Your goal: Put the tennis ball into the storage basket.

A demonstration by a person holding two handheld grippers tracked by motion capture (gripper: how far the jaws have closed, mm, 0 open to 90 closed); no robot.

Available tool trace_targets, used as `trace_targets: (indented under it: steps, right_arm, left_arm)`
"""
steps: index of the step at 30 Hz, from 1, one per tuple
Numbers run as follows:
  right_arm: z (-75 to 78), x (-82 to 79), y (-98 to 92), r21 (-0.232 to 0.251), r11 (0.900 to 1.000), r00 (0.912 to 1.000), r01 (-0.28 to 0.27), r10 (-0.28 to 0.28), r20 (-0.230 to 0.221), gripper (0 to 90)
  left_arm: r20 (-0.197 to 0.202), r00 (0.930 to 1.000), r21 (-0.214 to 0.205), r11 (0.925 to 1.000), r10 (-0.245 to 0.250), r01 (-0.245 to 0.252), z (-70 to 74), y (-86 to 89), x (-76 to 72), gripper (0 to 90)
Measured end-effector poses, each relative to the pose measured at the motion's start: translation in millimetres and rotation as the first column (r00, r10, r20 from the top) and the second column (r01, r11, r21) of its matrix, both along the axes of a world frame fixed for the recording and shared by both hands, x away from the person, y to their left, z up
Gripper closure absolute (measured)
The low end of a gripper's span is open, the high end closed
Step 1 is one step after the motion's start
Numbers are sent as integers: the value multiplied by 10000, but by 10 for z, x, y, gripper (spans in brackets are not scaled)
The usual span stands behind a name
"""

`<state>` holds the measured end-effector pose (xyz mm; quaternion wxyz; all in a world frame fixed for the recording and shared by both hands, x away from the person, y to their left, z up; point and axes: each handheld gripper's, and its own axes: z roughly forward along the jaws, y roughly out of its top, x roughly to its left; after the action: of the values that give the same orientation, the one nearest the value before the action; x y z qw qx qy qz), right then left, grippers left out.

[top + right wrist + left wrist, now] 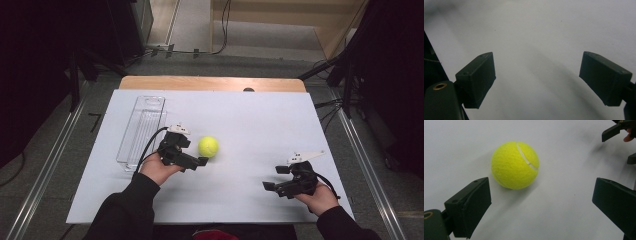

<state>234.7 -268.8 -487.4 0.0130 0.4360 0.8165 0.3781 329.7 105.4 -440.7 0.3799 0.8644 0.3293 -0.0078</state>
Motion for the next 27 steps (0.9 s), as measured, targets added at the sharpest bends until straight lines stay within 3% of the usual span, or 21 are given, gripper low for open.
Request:
trace_targets:
  steps: [27]
  right_arm:
    - [4, -3, -1, 16, 10000, 10000, -77, 77, 36, 114]
  left_arm:
    - [93, 9998, 93, 9998, 201, -201, 22, -201, 221, 28]
